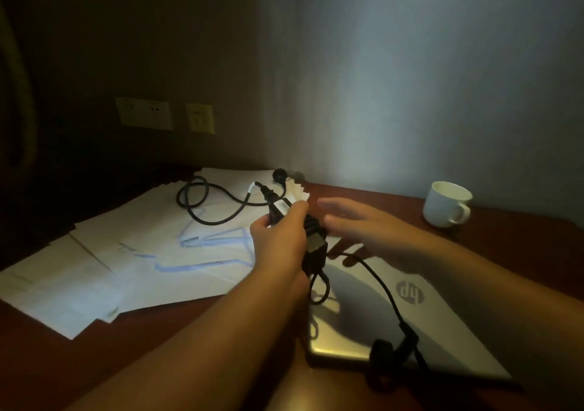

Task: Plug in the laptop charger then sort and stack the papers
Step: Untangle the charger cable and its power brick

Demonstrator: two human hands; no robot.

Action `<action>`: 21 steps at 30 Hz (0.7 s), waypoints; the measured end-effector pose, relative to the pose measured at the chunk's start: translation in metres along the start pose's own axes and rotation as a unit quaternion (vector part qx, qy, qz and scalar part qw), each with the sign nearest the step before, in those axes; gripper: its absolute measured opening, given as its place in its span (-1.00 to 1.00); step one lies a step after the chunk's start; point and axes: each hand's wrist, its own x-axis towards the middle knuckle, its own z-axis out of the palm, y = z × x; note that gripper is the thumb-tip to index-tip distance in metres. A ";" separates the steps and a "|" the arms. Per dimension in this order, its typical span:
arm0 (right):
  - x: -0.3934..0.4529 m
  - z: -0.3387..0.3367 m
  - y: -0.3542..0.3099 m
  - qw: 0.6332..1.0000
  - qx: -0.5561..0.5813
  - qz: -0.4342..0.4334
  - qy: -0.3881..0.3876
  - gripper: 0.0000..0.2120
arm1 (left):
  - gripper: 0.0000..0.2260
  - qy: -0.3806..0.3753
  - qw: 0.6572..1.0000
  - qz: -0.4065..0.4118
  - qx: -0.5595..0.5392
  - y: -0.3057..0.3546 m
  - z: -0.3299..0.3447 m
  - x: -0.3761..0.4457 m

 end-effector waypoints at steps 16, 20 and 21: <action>-0.040 -0.026 0.028 0.991 -0.065 -0.066 0.100 -0.81 | -0.69 -0.185 0.976 -0.083 -0.082 -0.012 0.023 -0.011; -0.041 -0.029 0.029 0.991 -0.031 -0.061 0.114 -0.76 | -0.67 -0.203 0.973 -0.084 -0.075 -0.010 0.023 -0.008; -0.042 -0.029 0.029 0.991 -0.021 -0.062 0.117 -0.68 | -0.66 -0.202 0.974 -0.077 -0.072 -0.010 0.024 -0.006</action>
